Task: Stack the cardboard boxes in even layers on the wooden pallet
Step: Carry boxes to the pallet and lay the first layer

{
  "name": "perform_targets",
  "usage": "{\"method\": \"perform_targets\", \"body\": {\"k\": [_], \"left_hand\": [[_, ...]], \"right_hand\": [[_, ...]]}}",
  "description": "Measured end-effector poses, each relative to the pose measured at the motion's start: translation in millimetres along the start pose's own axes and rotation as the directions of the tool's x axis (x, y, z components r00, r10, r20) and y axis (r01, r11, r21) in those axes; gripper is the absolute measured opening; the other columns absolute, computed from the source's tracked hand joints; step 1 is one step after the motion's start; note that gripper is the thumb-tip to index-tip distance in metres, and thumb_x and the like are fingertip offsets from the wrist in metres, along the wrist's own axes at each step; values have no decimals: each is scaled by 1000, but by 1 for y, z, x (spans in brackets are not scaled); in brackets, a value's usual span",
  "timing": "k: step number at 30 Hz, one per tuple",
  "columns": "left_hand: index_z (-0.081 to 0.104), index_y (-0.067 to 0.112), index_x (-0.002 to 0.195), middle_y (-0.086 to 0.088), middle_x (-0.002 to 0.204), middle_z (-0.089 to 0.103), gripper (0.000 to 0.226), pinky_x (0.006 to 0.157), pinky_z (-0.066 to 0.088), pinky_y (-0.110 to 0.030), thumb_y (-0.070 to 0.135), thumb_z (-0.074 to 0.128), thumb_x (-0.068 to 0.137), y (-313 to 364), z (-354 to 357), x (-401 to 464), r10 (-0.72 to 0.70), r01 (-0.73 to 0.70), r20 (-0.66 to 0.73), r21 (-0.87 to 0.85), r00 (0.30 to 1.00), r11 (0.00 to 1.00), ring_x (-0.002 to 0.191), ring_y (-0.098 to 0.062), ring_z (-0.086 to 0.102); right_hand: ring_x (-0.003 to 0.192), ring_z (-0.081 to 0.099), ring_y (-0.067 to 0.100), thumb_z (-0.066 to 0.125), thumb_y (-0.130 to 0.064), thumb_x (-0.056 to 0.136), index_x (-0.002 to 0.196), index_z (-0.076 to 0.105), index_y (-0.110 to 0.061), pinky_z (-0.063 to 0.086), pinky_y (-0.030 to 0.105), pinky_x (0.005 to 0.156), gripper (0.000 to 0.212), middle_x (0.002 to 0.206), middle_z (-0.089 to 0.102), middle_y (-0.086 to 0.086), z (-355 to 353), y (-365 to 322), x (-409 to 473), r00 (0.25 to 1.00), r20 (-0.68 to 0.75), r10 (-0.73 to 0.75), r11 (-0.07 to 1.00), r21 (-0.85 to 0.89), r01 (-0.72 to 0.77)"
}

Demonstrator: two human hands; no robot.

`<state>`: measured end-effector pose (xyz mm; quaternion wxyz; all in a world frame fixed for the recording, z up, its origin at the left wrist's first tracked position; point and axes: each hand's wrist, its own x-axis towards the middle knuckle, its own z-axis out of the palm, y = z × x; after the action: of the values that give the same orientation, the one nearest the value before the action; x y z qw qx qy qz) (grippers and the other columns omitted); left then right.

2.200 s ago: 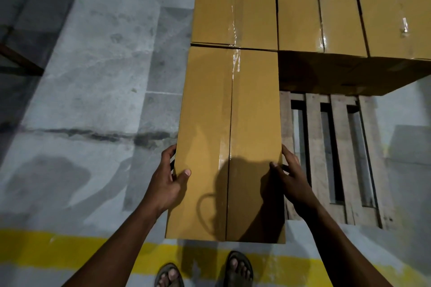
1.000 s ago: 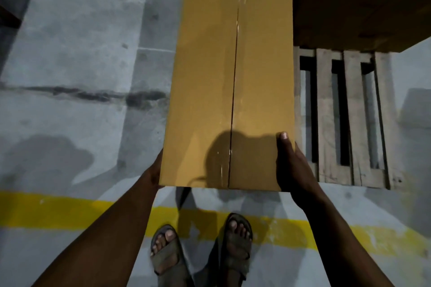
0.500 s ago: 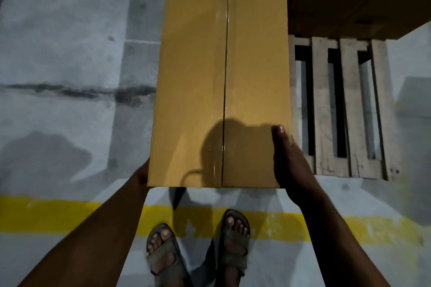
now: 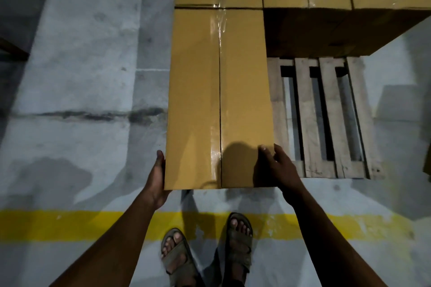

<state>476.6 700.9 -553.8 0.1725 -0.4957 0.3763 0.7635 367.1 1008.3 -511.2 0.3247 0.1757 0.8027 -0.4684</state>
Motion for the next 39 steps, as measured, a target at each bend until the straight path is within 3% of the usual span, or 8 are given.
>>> {"method": "perform_targets", "body": {"k": [3, 5, 9, 13, 21, 26, 34, 39], "left_hand": [[64, 26, 136, -4, 131, 72, 69, 100, 52, -49, 73, 28, 101, 26, 5, -29, 30, -28, -16, 107, 999, 994, 123, -27, 66], [64, 27, 137, 3, 133, 70, 69, 100, 50, -48, 75, 32, 99, 41, 13, -52, 70, -57, -67, 185, 995, 981, 127, -22, 62], [65, 27, 127, 10, 132, 64, 61, 112, 39, -47, 73, 37, 99, 69, 37, -118, 131, -105, -87, 247, 988, 963, 137, -17, 50], [55, 20, 145, 2, 149, 56, 69, 121, 31, -52, 69, 37, 101, 92, 65, -196, 165, -146, -34, 310, 986, 939, 145, -19, 43], [66, 20, 132, 4, 139, 64, 56, 114, 42, -51, 62, 41, 104, 122, 127, -369, 267, -274, 71, 356, 961, 893, 136, -17, 53], [72, 19, 122, 4, 130, 71, 49, 111, 46, -52, 57, 46, 105, 127, 163, -450, 317, -337, 118, 377, 941, 863, 129, -17, 59], [73, 18, 115, -1, 127, 70, 44, 108, 49, -53, 50, 45, 108, 124, 247, -525, 347, -425, 246, 482, 905, 766, 124, -22, 61], [73, 21, 115, 1, 126, 69, 38, 106, 52, -51, 47, 47, 108, 127, 318, -550, 377, -504, 337, 515, 863, 693, 121, -19, 62]], "right_hand": [[114, 66, 21, 65, -65, 91, 138, 56, -34, 57, 47, 97, 57, 127, 66, -1, -18, -4, -22, 999, 35, 22, 999, -27, -21], [111, 65, 22, 62, -48, 99, 137, 55, -32, 56, 45, 92, 42, 124, 66, -2, -29, -11, -45, 995, 85, 50, 998, -27, -48], [97, 64, 17, 60, -39, 102, 130, 64, -25, 53, 49, 91, 31, 121, 72, 5, -53, -21, -93, 997, 80, -12, 992, -128, 23], [109, 66, 26, 57, -31, 105, 114, 64, -35, 52, 51, 94, 11, 111, 70, -2, -77, -59, -166, 995, 62, -74, 994, -78, 78], [105, 67, 22, 54, -23, 106, 126, 66, -24, 55, 47, 93, 23, 105, 67, -10, -131, -148, -297, 982, -17, -187, 980, -79, 185], [113, 66, 18, 55, -27, 106, 123, 67, -33, 54, 47, 97, 21, 123, 66, -9, -169, -188, -360, 963, -100, -252, 967, 14, 254], [107, 67, 14, 56, -24, 105, 113, 69, -38, 56, 50, 96, 21, 119, 69, -11, -241, -204, -417, 942, -236, -239, 952, 133, 275], [110, 65, 19, 53, -18, 107, 123, 69, -19, 55, 37, 92, 23, 122, 67, 1, -301, -212, -433, 927, -291, -239, 945, 151, 290]]}}
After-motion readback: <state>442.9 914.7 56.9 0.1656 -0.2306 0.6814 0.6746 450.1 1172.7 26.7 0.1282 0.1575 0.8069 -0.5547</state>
